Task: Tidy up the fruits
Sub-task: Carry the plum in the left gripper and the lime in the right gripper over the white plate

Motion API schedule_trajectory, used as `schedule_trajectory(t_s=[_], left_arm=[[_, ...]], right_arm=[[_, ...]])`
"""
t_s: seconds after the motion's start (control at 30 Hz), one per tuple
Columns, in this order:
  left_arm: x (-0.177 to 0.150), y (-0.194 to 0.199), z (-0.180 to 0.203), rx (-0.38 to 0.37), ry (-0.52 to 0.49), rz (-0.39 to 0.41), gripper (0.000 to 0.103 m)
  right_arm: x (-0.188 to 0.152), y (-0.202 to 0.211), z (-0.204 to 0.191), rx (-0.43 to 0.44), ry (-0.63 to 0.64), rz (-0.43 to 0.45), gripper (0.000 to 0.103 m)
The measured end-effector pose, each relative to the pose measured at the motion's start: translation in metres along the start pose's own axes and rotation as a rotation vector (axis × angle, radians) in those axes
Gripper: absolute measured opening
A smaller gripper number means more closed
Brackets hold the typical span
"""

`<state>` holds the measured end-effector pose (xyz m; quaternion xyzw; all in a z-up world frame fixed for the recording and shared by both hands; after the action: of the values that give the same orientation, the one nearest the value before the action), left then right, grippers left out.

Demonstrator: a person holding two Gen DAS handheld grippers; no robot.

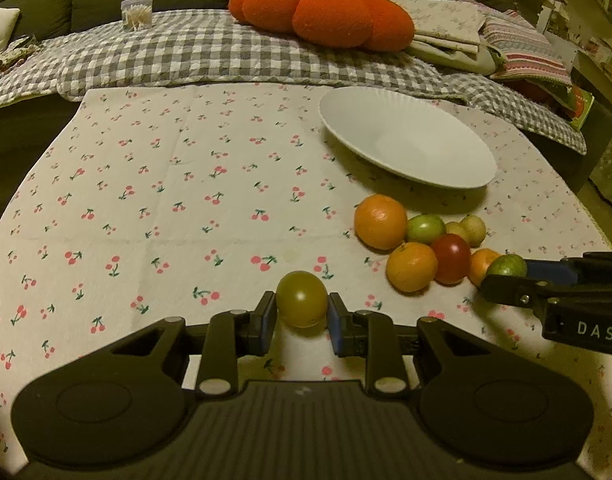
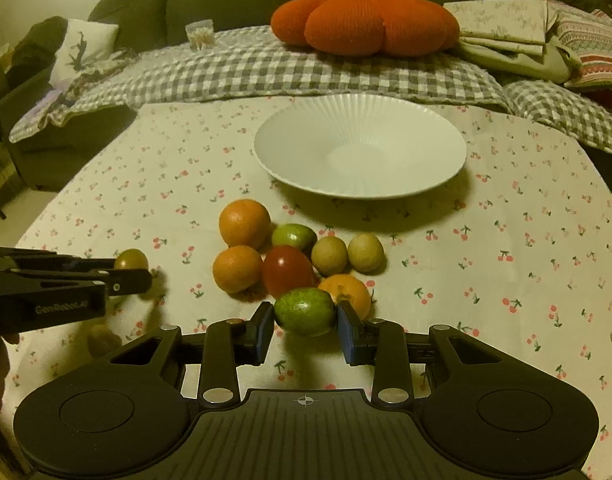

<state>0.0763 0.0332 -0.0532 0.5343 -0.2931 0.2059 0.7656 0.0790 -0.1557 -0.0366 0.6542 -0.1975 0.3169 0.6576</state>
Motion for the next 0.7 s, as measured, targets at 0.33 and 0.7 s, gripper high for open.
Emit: schedule_trajectory(t_s=[0.33, 0.7], left_arm=[[0.022, -0.001, 0.024, -0.027, -0.030, 0.037, 0.025], [0.054, -0.021, 0.052, -0.043, -0.068, 0.065, 0.025]], right_arm=[[0.014, 0.007, 0.006, -0.002, 0.001, 0.027, 0.032], [0.042, 0.004, 0.028, -0.025, -0.035, 0.060, 0.032]])
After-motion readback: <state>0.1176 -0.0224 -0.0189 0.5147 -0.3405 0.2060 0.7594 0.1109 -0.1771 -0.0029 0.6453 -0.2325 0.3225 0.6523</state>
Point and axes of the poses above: each gripper's, at about its wrist camera, not at the fingertips, and y roughly against the way its jaws point, z to its right, x to its top, the point moved 4 cm from there along -y, roughly the way its jaws point, and after that the axes turned 10 degrees about -x, right-handed, at the moved point
